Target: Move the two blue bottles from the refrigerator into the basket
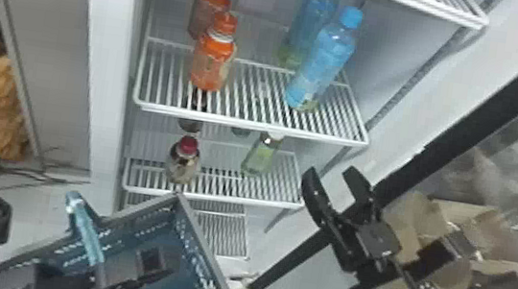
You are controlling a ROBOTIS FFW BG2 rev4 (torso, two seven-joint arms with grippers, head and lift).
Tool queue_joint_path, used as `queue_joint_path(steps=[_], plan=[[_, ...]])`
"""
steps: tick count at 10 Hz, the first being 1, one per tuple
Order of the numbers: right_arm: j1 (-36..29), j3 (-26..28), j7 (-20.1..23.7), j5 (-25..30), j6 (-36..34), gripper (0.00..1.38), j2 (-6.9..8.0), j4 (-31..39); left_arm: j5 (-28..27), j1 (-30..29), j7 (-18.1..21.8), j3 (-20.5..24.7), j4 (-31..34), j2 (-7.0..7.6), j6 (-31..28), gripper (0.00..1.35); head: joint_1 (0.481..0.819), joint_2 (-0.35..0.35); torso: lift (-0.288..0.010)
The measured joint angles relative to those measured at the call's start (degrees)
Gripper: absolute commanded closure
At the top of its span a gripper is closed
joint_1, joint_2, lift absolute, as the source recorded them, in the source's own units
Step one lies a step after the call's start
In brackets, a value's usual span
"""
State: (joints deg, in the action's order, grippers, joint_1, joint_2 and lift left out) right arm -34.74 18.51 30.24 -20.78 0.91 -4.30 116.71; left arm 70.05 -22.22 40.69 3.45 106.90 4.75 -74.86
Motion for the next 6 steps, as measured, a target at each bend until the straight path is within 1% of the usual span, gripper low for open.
queue_joint_path(steps=[4, 6], plan=[[6.6, 0.2, -0.2, 1.2, -3.7, 0.27, -0.01, -1.1, 0.1, 0.0, 0.0, 0.2, -0.1, 0.02, 0.0, 1.20, 0.695, -0.350, -0.010], [10.7, -0.1, -0.5, 2.3, -5.1, 0.27, -0.30, -2.6, 0.1, 0.1, 0.0, 0.2, 0.0, 0.05, 0.0, 1.20, 0.695, -0.350, -0.010]])
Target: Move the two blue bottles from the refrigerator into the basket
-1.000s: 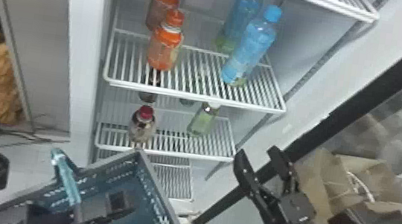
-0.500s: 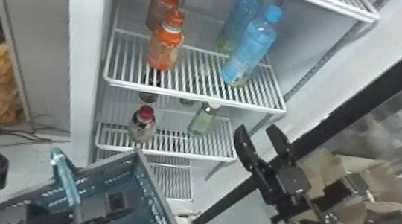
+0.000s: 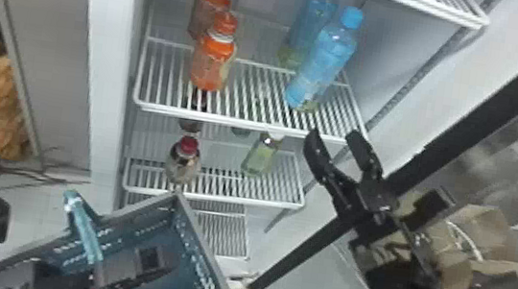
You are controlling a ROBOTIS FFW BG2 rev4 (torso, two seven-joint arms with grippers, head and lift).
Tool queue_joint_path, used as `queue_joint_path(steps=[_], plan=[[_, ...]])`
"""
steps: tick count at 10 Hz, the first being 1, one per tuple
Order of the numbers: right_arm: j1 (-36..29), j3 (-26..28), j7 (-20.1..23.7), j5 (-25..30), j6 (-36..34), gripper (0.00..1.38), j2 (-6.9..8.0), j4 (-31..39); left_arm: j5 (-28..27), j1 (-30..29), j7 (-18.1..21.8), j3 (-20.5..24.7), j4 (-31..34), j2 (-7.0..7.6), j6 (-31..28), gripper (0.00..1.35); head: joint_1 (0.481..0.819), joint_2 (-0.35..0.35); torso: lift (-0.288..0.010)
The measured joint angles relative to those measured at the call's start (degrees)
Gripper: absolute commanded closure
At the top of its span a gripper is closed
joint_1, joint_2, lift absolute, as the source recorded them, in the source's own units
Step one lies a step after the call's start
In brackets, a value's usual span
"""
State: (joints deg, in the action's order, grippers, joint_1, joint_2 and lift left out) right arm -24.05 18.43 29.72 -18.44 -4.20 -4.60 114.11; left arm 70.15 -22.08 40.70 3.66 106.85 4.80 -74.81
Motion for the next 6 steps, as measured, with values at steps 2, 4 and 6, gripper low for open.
queue_joint_path(steps=[2, 4, 6], plan=[[3.6, -0.8, -0.7, 0.7, -1.0, 0.27, -0.29, -1.9, 0.0, 0.0, 0.0, 0.0, 0.0, 0.03, 0.0, 1.20, 0.695, -0.350, -0.010], [6.3, -1.6, -1.9, 1.9, -1.3, 0.27, -0.47, -3.3, 0.0, 0.2, 0.0, 0.0, 0.0, 0.03, 0.0, 1.20, 0.695, -0.350, -0.010], [9.3, -2.6, -2.5, 2.5, -1.7, 0.27, -0.81, -5.1, 0.0, 0.3, 0.0, 0.0, 0.0, 0.03, 0.0, 1.20, 0.695, -0.350, -0.010]])
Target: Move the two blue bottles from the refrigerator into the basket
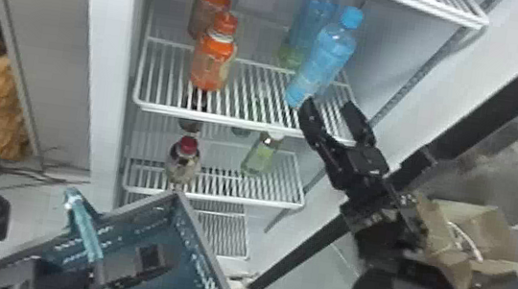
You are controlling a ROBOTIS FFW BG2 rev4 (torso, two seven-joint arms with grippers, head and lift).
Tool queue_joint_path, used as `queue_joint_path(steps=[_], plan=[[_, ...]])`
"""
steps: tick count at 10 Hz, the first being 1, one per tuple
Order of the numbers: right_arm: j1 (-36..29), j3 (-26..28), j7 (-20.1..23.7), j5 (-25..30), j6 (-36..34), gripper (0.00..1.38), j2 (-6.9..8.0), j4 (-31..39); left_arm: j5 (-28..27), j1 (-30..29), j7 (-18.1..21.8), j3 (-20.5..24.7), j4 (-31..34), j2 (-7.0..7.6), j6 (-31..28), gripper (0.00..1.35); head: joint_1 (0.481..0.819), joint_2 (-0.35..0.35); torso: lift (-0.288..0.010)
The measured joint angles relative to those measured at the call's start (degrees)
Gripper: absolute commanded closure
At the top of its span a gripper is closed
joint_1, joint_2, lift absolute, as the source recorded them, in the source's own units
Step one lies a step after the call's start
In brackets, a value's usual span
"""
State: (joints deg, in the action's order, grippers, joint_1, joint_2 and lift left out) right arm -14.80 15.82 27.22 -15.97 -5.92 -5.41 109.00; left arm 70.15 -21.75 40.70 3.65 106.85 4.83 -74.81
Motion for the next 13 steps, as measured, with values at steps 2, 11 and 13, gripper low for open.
queue_joint_path(steps=[2, 11, 13], plan=[[3.3, -2.0, -0.8, 0.6, -0.4, 0.27, -0.69, -2.6, 0.0, 0.1, 0.0, -0.1, 0.0, 0.00, 0.0, 1.20, 0.695, -0.350, -0.010], [11.1, -3.8, -4.9, 4.3, -2.1, 0.39, -1.18, -7.0, -0.2, 0.5, 0.0, -0.1, -0.2, 0.00, 0.0, 1.20, 0.695, -0.350, -0.010], [12.8, -3.8, -4.9, 4.3, -2.3, 0.86, -1.46, -8.5, -0.2, 0.5, 0.0, -0.2, -0.4, 0.00, 0.0, 1.20, 0.695, -0.350, -0.010]])
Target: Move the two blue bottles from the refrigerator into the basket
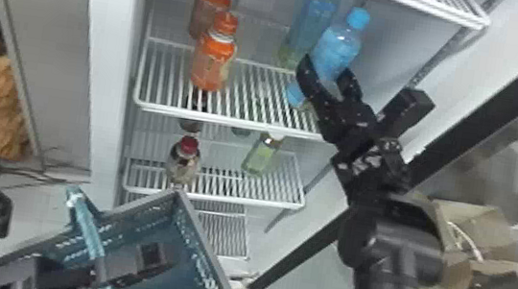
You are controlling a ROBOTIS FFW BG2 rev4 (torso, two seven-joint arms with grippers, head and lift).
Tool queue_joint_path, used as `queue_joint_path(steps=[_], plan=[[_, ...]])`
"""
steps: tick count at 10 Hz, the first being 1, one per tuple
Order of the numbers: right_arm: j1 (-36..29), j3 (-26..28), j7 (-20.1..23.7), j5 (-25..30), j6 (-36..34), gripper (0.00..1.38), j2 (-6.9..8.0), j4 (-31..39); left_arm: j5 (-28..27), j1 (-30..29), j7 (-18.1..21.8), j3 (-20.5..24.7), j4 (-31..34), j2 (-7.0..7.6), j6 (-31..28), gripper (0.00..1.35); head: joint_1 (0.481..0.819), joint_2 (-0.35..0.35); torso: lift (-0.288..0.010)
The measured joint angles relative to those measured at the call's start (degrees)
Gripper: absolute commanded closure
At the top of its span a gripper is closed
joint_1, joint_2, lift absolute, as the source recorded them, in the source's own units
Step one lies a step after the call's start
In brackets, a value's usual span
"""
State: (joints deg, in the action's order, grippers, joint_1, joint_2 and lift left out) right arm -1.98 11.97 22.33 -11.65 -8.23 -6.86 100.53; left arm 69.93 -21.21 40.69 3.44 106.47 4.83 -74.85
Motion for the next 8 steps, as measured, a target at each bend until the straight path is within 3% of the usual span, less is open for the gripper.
queue_joint_path(steps=[2, 8], plan=[[0.2, -0.1, 0.1, -0.7, -1.9, 1.28, -0.09, -0.3, 0.0, 0.0, 0.0, 0.0, -0.1, 0.00, 0.0, 1.20, 0.695, -0.350, -0.010], [-4.3, 0.7, -0.2, -2.2, -2.4, 1.28, -0.07, 6.2, 0.1, 0.0, 0.0, -0.1, -0.1, 0.00, 0.0, 1.20, 0.695, -0.350, -0.010]])
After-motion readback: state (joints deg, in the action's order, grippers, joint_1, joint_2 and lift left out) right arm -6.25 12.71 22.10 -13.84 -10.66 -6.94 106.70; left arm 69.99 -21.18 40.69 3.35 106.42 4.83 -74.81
